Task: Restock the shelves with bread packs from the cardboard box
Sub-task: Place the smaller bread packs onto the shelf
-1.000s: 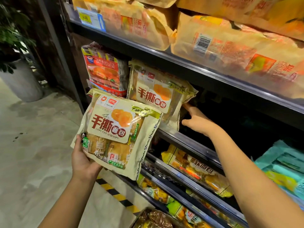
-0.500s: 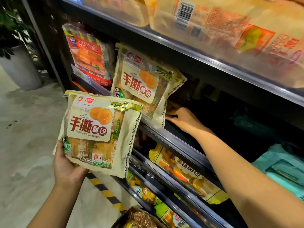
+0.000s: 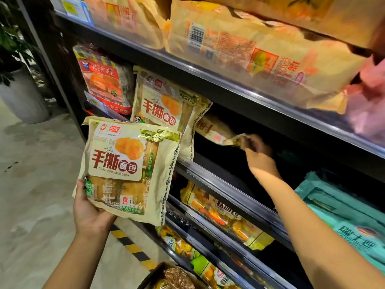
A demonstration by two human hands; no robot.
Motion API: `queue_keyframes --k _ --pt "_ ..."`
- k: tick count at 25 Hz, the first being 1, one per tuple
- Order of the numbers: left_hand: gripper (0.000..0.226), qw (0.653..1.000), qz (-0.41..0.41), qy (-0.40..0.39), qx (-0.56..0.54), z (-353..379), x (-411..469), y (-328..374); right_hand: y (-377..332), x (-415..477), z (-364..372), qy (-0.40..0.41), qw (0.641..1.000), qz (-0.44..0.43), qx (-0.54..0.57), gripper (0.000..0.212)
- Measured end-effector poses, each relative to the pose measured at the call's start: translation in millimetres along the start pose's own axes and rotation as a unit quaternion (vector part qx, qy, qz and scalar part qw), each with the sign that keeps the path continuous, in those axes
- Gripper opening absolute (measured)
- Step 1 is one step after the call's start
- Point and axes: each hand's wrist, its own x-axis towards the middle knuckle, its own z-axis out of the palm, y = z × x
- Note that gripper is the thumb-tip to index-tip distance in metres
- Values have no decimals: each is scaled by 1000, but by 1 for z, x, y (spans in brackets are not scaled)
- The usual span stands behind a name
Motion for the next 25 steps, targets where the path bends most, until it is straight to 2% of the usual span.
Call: queue_keyframes --k 2,4,7,8,11,12,14,15,16,17,18,19,20,21,22,24,25 --pt "51 1000 -9 -3 -9 2 -3 -1 -2 -1 -12 98 994 -25 30 47" --pt "52 1000 -17 -5 -11 3 -4 -1 -14 -8 -23 128 989 18 78 55" --pt "51 999 -35 0 -17 4 -4 1 -6 -10 -35 92 973 187 96 46" --pt "51 999 -41 1 -17 4 -5 2 -4 -7 -33 100 958 238 128 49" --pt "50 998 -53 -6 -12 3 -4 4 4 -5 -20 73 925 292 234 74" --pt "51 998 -57 -7 -11 3 -3 6 2 -3 -17 107 905 303 280 73" --pt "52 998 -58 -5 -8 1 1 9 0 -3 -8 154 899 307 273 66" --pt "52 998 -58 -2 -8 0 4 10 -5 -4 -2 154 908 300 249 69" --pt "52 998 -59 -1 -8 -1 8 12 -12 3 5 131 897 323 272 66" --pt "52 998 -61 -3 -9 -2 12 14 -19 1 9 74 895 313 309 55" --pt "52 998 -66 -8 -8 -3 16 14 -17 11 16 36 879 312 358 33" --pt "53 997 -71 -13 -7 -4 20 15 -11 23 18 46 880 296 369 11" --pt "52 997 -75 -17 -6 -5 25 16 -19 22 22 58 894 280 344 16" --pt "52 997 -77 -20 -6 -5 30 16 -22 22 22 45 902 300 306 30" --pt "52 997 -79 -23 -6 -5 35 18 -25 19 21 50 904 305 296 35" --pt "52 996 -82 -21 -7 -3 44 23 -16 13 20 66 887 295 350 20" --pt "52 996 -82 -18 -5 -3 47 27 -8 7 21 98 903 253 333 17"
